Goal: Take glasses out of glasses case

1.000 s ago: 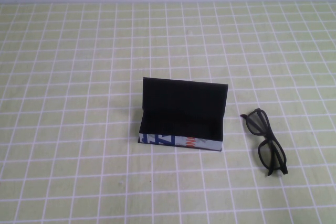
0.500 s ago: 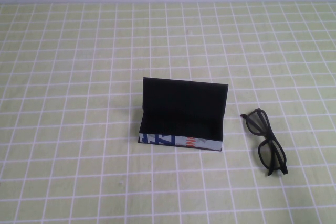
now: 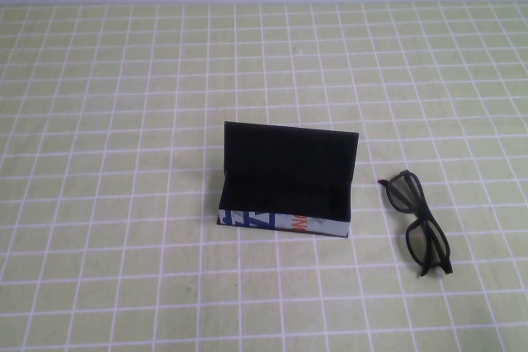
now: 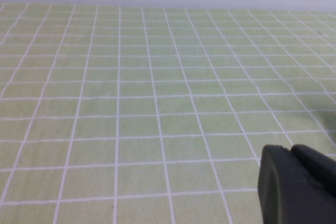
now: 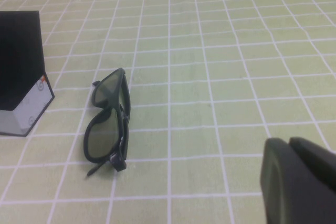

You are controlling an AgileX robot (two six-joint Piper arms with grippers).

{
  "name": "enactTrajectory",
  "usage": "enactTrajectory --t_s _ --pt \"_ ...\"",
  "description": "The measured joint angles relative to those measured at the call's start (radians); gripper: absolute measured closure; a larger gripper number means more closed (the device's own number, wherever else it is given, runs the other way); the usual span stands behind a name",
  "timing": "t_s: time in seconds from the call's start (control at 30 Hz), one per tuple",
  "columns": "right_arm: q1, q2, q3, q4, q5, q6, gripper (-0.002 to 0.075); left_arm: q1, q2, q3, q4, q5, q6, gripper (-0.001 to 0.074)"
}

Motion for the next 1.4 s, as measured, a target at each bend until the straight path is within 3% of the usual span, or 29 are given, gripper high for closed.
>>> enactTrajectory --t_s 0.8,0.9,1.07,1.13,1.23,1.4 --pt "0.0 0.0 0.0 0.0 0.0 0.0 0.0742 0.0 0.0 0.0 0.014 -0.035 0.022 0.0739" --pt "0.0 0.0 0.0 0.0 0.0 0.0 0.0742 0.0 0.0 -0.014 0.279 -0.029 -0.228 0.0739" --pt "0.0 0.0 0.0 0.0 0.0 0.0 0.0742 0.0 0.0 -0.06 1.156 -0.044 -1.049 0.0739" --pt "0.0 0.0 0.0 0.0 0.0 0.0 0.0742 0.001 -0.005 -0.058 1.4 -0.051 -1.312 0.0739" --pt "0.0 0.0 0.0 0.0 0.0 0.0 0.0742 0.016 -0.032 -0.022 1.55 -0.054 -1.468 0.0739" --pt "0.0 0.0 0.0 0.0 0.0 0.0 0.0743 0.03 -0.128 -0.003 1.61 0.071 -1.523 0.0739"
